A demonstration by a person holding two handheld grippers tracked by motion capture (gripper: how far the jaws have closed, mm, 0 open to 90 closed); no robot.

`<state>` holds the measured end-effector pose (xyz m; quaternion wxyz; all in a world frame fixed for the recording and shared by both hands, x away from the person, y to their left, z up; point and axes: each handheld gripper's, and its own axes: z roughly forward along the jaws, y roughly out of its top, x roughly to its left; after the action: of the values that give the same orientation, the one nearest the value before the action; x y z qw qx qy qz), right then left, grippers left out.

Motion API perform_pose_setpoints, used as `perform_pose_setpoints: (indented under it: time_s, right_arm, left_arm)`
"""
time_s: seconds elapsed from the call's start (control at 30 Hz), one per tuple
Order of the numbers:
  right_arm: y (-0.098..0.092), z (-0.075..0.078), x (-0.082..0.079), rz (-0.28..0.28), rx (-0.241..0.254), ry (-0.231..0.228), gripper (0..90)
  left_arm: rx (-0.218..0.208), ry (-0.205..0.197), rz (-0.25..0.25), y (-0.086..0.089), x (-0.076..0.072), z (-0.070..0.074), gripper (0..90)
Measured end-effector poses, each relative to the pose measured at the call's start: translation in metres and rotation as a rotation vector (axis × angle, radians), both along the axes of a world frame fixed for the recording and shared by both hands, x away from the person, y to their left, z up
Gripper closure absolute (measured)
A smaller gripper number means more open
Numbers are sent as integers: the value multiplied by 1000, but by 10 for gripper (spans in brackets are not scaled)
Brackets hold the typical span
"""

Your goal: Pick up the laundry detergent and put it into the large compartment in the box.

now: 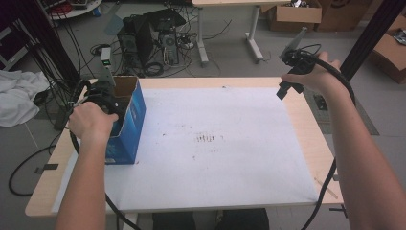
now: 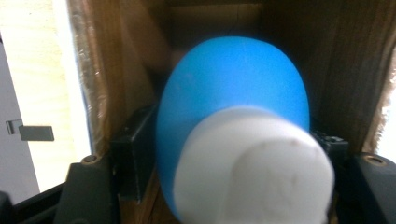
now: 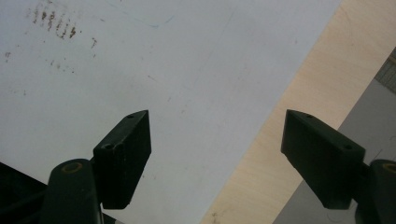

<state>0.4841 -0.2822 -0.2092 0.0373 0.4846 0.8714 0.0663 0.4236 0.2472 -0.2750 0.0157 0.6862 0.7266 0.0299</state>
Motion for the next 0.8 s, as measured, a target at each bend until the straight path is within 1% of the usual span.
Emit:
perform_pose_setpoints:
  time_s: [0.07, 0.1, 0.17, 0.23, 0.3, 0.33, 0.37, 0.47, 0.57, 0.63, 0.7, 0.8]
  right_arm:
    - [0, 1, 0, 3, 0, -3, 245]
    - [0, 1, 0, 8, 1, -5, 246]
    - [0, 1, 0, 10, 3, -9, 247]
    - [0, 2, -1, 4, 9, -7, 247]
    - [-1, 2, 0, 13, 8, -10, 246]
    - [-1, 2, 0, 3, 10, -6, 245]
    - [-1, 1, 0, 8, 9, -6, 246]
    - [-2, 1, 0, 17, 11, -9, 245]
    - [-2, 3, -2, 12, 16, -13, 246]
    - [-2, 4, -2, 5, 16, -11, 246]
    - [-3, 4, -3, 10, 14, -16, 246]
    - [-3, 6, -4, 15, 13, -20, 247]
  left_arm:
    - [-4, -7, -1, -1, -1, 4, 297]
    - [6, -2, -7, -2, -1, 6, 278]
    - [13, -11, -11, -4, -3, 12, 268]
    - [7, -20, -16, -6, -5, 20, 248]
    - [23, -32, -21, -7, -6, 30, 237]
    - [27, -37, -23, -8, -7, 34, 228]
    - [28, -34, -27, -9, -8, 39, 220]
    - [42, -48, -37, -12, -9, 52, 186]
    - [52, -66, -56, -16, -11, 67, 161]
    - [52, -82, -72, -20, -13, 76, 154]
    - [53, -98, -88, -24, -15, 84, 145]
    - [54, -114, -123, -34, -18, 95, 122]
